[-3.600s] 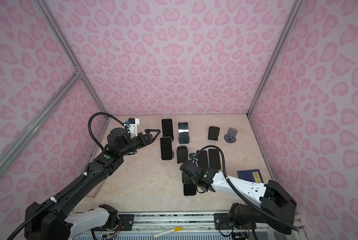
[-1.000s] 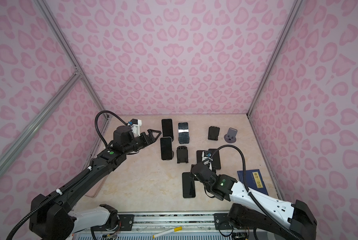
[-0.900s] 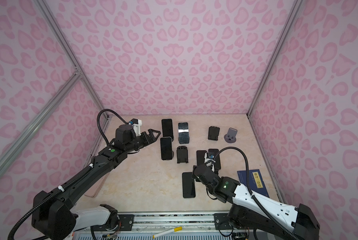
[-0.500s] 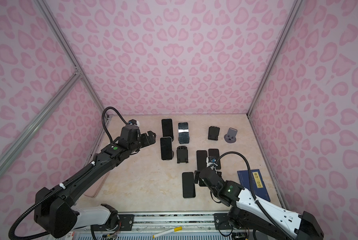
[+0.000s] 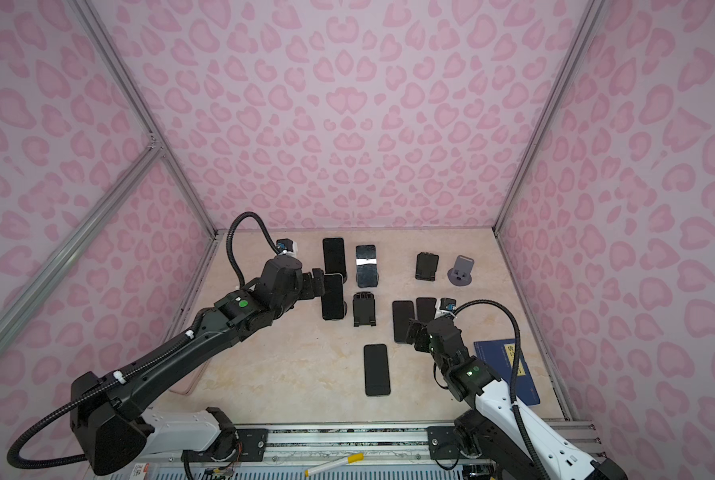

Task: Remove the phone from the phone stand
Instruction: 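Raise the right gripper away while the left gripper reaches toward the standing phones, then lower the left gripper and close it on the white-framed phone's top edge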

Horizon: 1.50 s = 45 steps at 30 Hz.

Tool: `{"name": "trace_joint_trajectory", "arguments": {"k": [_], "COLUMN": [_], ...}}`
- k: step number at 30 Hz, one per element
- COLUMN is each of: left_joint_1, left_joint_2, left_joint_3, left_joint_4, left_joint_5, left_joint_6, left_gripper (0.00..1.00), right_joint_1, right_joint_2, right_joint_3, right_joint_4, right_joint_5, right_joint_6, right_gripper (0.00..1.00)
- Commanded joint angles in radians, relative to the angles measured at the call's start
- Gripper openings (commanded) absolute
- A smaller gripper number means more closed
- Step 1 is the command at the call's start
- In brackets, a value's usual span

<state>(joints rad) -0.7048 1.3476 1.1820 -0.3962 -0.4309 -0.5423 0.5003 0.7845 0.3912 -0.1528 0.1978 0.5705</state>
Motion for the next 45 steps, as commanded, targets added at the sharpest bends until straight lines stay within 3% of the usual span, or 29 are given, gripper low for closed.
{"name": "trace_joint_trajectory", "arguments": {"k": [1,9,12,17,21,27,33,45], "left_joint_1": [-0.006,-0.034,-0.039,-0.046,-0.059,-0.060,-0.060,-0.052], "left_joint_2": [0.040,0.142,0.191,0.307,0.348,0.416,0.444,0.496], "left_joint_3": [0.035,0.080,0.082,0.125,0.151,0.210,0.224,0.240], "left_joint_4": [-0.065,-0.127,-0.122,-0.069,-0.036,-0.021,-0.024,0.002], "left_joint_5": [-0.060,-0.080,-0.079,0.018,-0.013,-0.023,-0.108,-0.092], "left_joint_6": [-0.031,-0.050,-0.062,-0.019,-0.042,-0.061,-0.083,-0.049], "left_gripper": [0.96,0.98,0.98,0.98,0.98,0.98,0.98,0.97], "right_joint_1": [-0.015,-0.016,-0.015,-0.014,-0.014,-0.015,-0.015,-0.014], "right_joint_2": [0.024,0.041,0.003,-0.090,-0.132,-0.079,-0.007,0.001], "right_joint_3": [-0.013,-0.110,-0.153,-0.235,-0.254,-0.248,-0.230,-0.226], "right_joint_4": [0.149,0.292,0.315,0.343,0.345,0.355,0.375,0.374], "right_joint_5": [-0.027,0.028,0.040,0.100,0.135,0.134,0.091,0.089], "right_joint_6": [-0.050,-0.049,-0.032,-0.006,-0.008,0.005,0.006,0.005], "right_gripper": [0.98,0.98,0.98,0.98,0.98,0.98,0.98,0.98]}}
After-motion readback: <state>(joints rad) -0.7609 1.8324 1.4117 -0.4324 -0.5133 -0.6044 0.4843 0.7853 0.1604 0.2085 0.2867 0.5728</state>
